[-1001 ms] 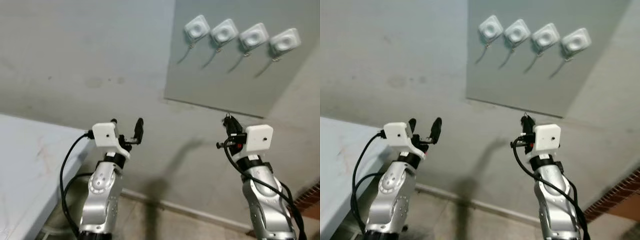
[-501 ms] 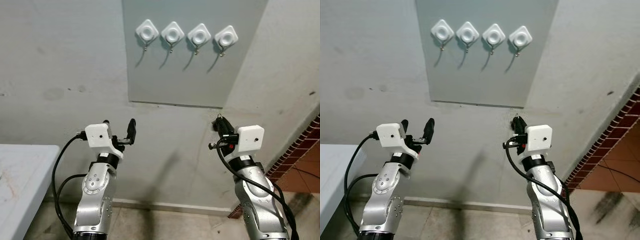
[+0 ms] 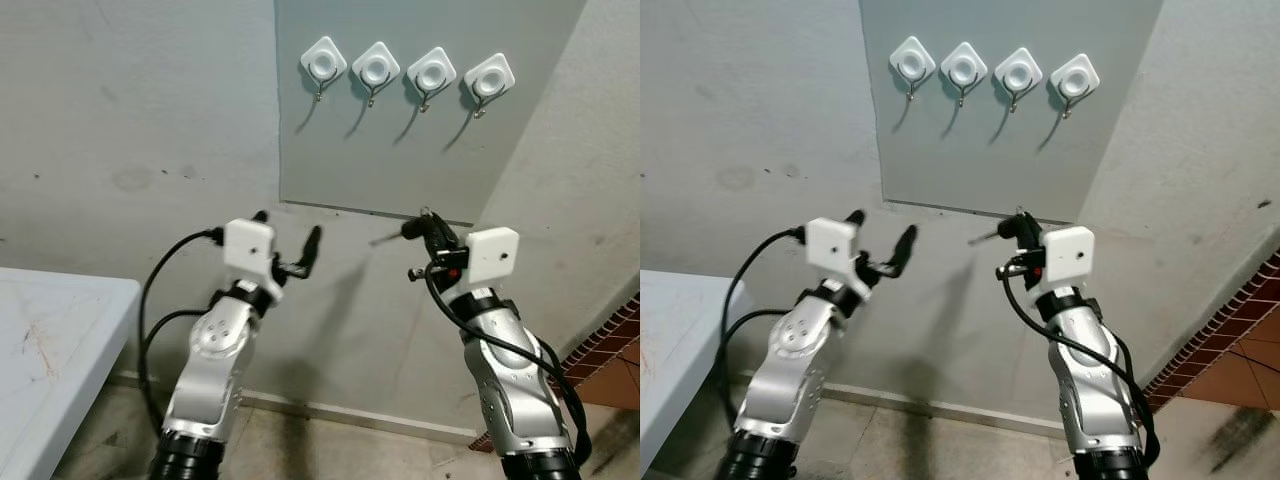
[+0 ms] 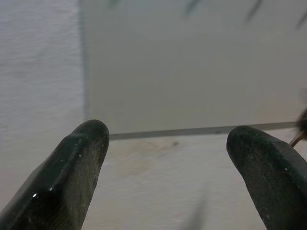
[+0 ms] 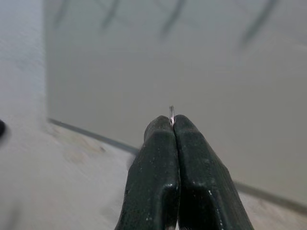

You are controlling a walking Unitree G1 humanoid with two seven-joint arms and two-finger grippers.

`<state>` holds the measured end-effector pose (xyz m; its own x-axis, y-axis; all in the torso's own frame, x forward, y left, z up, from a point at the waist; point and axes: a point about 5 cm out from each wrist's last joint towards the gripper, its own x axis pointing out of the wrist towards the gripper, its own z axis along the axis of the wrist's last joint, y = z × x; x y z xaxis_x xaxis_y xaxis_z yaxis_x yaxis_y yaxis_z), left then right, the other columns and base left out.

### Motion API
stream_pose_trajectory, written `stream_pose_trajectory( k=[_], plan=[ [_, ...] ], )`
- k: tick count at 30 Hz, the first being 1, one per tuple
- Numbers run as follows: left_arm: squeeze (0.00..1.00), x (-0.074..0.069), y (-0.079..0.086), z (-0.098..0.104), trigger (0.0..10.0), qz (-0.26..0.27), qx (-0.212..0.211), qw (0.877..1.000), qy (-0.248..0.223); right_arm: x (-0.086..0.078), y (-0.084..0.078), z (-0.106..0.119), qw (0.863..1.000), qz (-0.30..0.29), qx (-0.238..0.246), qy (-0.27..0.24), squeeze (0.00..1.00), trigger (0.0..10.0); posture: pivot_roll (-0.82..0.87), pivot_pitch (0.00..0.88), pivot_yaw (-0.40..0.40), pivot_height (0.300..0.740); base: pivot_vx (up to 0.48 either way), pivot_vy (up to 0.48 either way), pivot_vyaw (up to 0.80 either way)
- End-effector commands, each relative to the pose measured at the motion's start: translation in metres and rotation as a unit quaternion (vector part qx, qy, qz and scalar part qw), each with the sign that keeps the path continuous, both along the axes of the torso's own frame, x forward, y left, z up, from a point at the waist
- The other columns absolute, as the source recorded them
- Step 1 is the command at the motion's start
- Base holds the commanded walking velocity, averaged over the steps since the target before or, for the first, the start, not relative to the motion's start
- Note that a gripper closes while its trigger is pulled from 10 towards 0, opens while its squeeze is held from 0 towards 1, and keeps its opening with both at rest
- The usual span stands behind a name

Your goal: Hang keys on a hook

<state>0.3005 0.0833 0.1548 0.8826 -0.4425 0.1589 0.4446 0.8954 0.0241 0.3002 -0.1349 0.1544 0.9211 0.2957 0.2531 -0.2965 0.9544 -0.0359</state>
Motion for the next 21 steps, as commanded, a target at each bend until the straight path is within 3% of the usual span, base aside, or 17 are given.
stream_pose_trajectory(
  k=[1, 12, 21],
  plan=[
    [0.0, 0.001, -0.012, 0.012, 10.0, -0.037, 0.01, 0.999, -0.019, 0.007, 0.006, 0.013, 0.999, 0.029, 0.007, -0.022, 0.0, 10.0, -0.05, 0.0, -0.02, 0.74, 0.0, 0.0, 0.0],
    [0.0, 0.005, -0.024, 0.04, 10.0, -0.07, -0.011, 0.996, -0.05, 0.035, 0.024, 0.058, 0.992, 0.083, 0.044, -0.079, 0.0, 10.0, -0.05, 0.0, -0.025, 0.74, 0.0, 0.0, 0.0],
    [0.0, 0.007, -0.029, 0.052, 10.0, -0.081, -0.012, 0.994, -0.068, 0.044, 0.018, 0.071, 0.991, 0.084, 0.049, -0.096, 0.0, 10.0, -0.04, 0.0, -0.034, 0.74, 0.0, 0.0, 0.0]
  ],
)
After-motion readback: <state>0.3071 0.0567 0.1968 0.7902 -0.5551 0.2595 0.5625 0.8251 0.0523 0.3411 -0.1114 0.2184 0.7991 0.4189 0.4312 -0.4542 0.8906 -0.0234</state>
